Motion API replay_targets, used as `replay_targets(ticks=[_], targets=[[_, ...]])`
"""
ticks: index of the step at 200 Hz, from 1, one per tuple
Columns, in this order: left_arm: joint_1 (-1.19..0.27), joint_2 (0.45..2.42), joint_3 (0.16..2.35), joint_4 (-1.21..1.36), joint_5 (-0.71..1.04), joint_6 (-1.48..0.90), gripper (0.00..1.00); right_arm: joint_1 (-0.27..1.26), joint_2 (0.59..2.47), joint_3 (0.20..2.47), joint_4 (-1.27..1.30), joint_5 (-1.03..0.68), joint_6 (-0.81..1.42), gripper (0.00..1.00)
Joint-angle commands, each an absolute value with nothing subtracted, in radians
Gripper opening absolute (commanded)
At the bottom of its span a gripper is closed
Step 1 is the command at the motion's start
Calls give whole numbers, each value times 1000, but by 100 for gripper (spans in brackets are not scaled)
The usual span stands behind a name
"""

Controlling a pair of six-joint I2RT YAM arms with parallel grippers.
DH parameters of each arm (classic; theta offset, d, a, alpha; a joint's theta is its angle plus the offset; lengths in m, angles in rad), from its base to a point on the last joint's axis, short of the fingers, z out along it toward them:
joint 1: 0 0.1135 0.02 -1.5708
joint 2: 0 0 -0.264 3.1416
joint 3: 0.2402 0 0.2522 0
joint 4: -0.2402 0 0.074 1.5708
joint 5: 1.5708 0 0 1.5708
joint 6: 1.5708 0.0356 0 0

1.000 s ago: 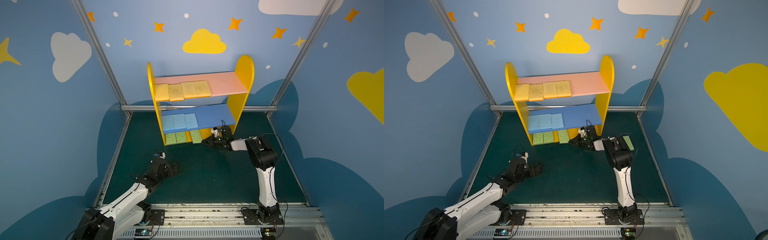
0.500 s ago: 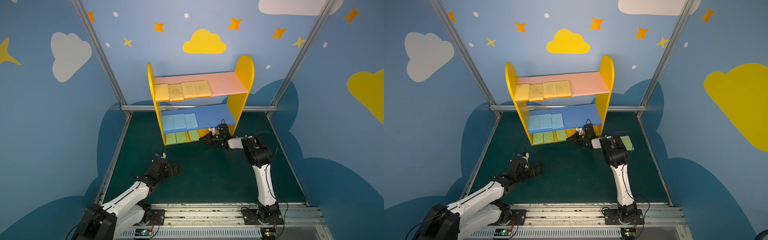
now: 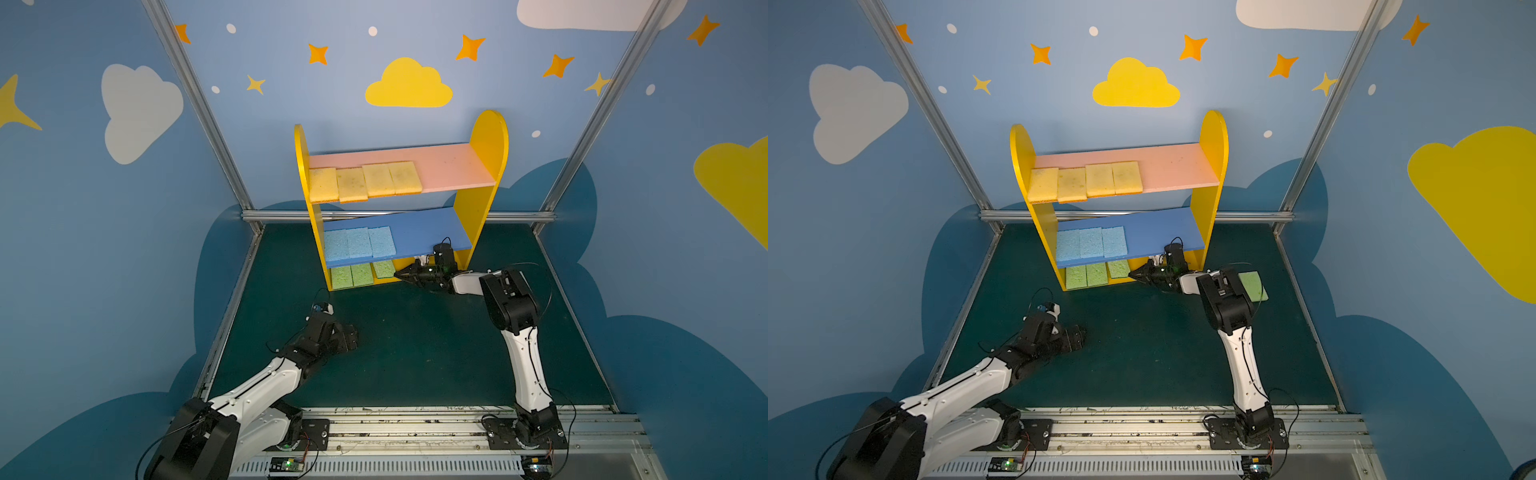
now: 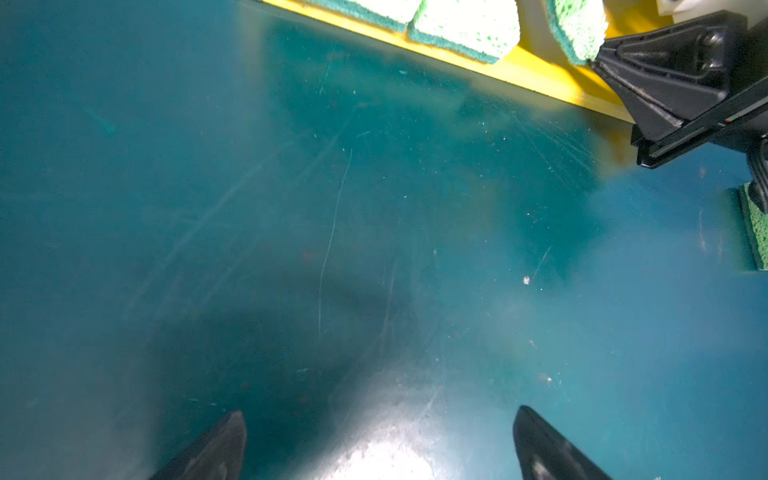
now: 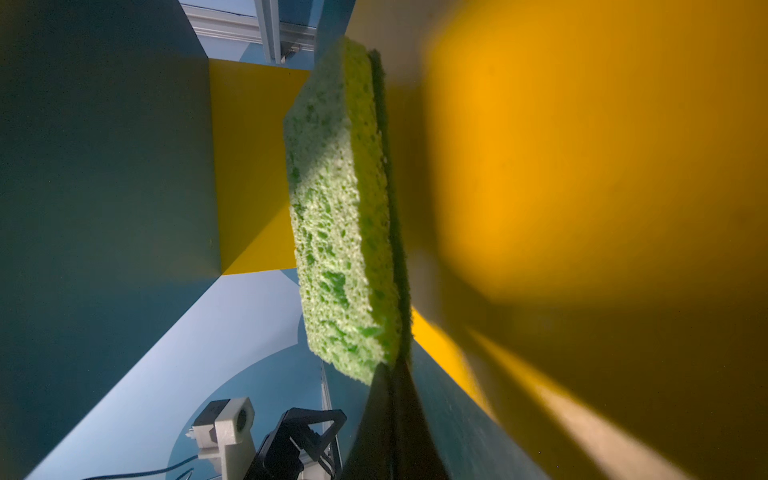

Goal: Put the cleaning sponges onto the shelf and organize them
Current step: 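Push the green sponge into the bottom shelf beside the other green sponges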

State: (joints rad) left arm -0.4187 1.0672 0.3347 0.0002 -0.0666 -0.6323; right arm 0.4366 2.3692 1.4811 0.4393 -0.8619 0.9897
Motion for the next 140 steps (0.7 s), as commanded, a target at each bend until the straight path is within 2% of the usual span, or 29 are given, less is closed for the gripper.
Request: replay_targets(ticks=[1,140], targets=[[-411,1068,353,1,-60,-622,100,440,2396,1484,391,-861,966,0],[-411,1060,345,5,-54,-628,100,449,2353,1387,455,-819,989,0]])
